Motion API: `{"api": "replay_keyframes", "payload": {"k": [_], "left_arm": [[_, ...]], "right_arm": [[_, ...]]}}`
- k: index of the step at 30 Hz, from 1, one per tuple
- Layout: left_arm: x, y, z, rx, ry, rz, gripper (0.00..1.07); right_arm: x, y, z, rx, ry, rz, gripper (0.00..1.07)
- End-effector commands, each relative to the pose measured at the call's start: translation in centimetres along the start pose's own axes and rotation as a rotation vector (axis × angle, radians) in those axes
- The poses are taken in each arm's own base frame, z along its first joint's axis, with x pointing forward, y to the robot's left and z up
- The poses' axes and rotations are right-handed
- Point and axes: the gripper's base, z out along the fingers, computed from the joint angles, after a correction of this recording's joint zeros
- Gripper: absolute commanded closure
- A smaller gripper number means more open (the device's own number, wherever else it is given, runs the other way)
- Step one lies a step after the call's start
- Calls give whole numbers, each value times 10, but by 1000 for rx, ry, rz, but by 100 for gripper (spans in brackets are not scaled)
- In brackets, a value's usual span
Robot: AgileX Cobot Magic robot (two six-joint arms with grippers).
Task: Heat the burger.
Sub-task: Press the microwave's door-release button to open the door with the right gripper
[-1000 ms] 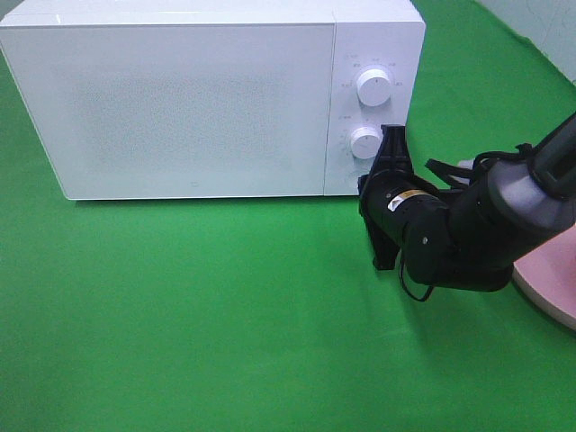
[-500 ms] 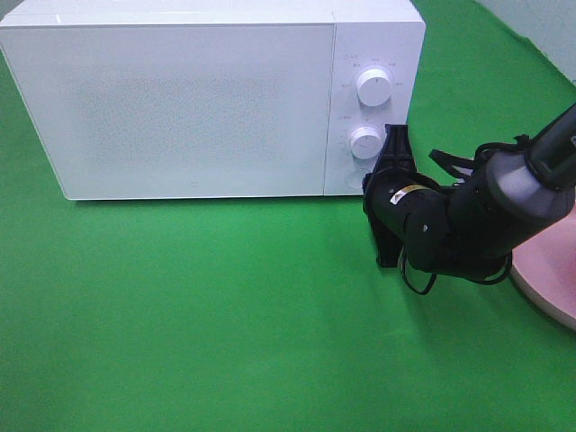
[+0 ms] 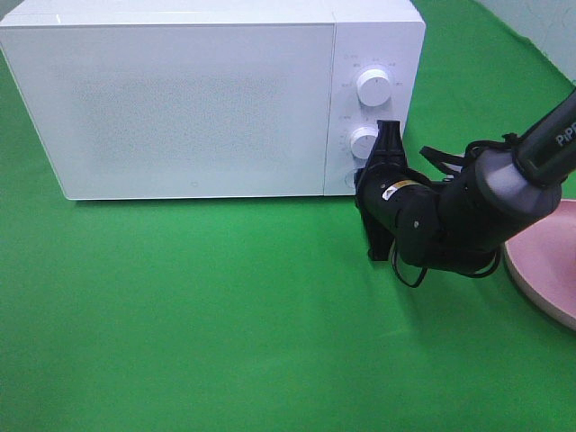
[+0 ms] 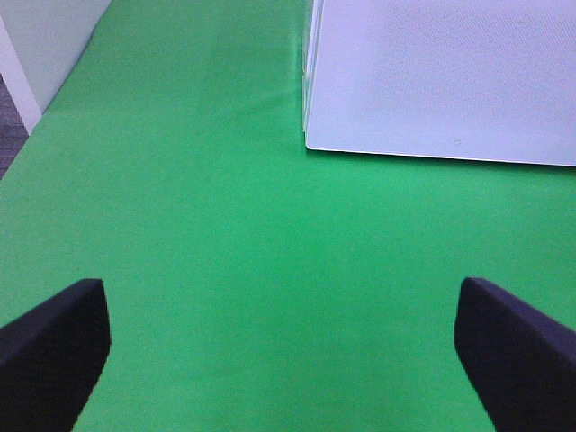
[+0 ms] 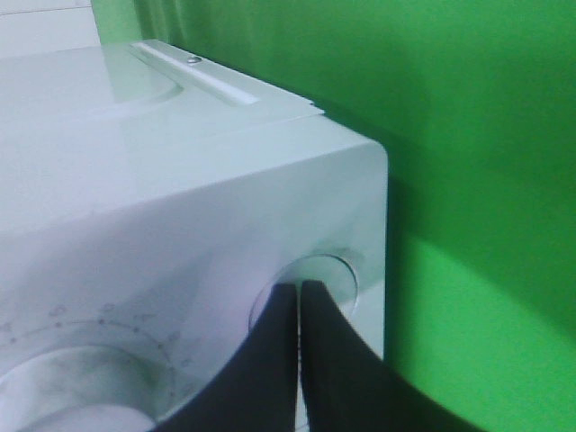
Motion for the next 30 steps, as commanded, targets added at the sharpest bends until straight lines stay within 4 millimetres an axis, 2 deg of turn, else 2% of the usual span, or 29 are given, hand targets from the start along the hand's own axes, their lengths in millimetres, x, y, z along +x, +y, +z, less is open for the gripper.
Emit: {"api": "replay_keyframes", "payload": {"k": [1,25,30], "left_arm": [[1,0,-2,4,-28,2,10],[1,0,-2,4,-28,2,10],[1,0,-2,4,-28,2,10]], "right_arm": [[0,3,3,-20,1,-18,107],[-1,15,5,-150,-26,-11,107],[2,18,11,-175,-25,-6,107]]}}
